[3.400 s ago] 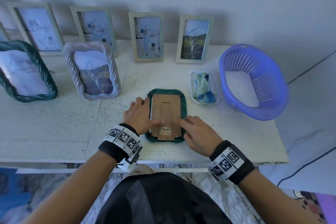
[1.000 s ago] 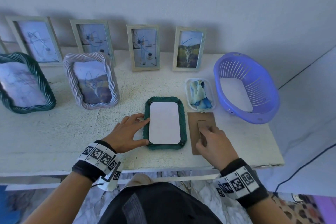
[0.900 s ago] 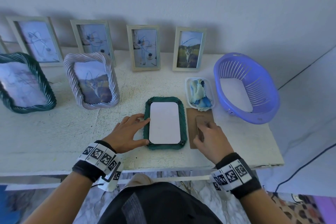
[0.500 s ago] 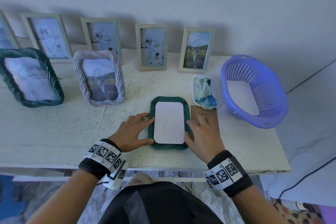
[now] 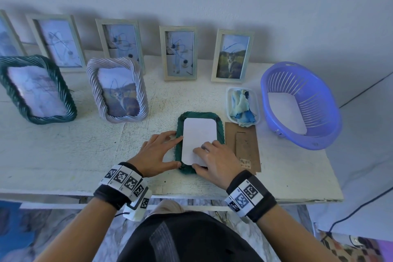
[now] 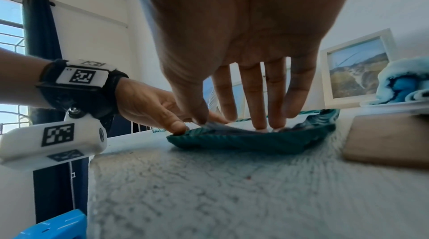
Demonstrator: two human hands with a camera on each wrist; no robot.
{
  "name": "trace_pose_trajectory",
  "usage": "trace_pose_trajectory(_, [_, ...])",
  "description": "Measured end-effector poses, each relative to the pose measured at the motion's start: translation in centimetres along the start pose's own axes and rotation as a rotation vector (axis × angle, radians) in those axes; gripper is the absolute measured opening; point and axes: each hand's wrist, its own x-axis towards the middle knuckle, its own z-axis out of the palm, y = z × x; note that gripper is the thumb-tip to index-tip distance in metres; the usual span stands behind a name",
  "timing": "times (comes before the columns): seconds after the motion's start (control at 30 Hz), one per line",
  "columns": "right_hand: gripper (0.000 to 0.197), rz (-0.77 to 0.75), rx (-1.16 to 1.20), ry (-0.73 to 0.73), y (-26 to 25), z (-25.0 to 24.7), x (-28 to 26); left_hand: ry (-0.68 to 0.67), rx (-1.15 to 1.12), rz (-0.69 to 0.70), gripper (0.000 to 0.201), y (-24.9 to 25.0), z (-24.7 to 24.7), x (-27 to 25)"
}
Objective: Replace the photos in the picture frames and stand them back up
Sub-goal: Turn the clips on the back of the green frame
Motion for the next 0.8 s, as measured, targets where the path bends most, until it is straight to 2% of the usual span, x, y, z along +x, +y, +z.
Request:
trace_pose_trajectory(0.1, [0.049, 0.008, 0.084, 0.031, 0.0, -0.4, -0.3, -0.015, 0.010, -0.008, 0.111, 0.1, 0.0, 0.0])
trace_pose_trajectory(0.23, [0.037, 0.043, 0.143, 0.071, 0.1, -1.5, -0.2, -0.016, 0.018, -0.011, 0.096, 0.4, 0.0, 0.0])
trace_pose_trajectory(0.43, [0.055, 0.099, 0.252, 0.036, 0.2, -2.4, -0.4, -0.032, 0.056, -0.008, 0.099, 0.5, -0.3, -0.1])
trace_pose_trajectory(0.57, [0.063, 0.047, 0.365, 0.120, 0.6, -2.9, -1.4, -0.034, 0.071, -0.004, 0.097, 0.5, -0.3, -0.1])
trace_pose_trajectory(0.73, [0.045, 0.075, 0.362, 0.297, 1.7, -3.6, -3.0, -0.055, 0.078, -0.007, 0.096, 0.4, -0.4, 0.1])
trace_pose_trajectory(0.8, [0.047, 0.113, 0.334, 0.360, 2.2, -4.0, -3.7, -0.061, 0.079, -0.005, 0.096, 0.3, -0.5, 0.1])
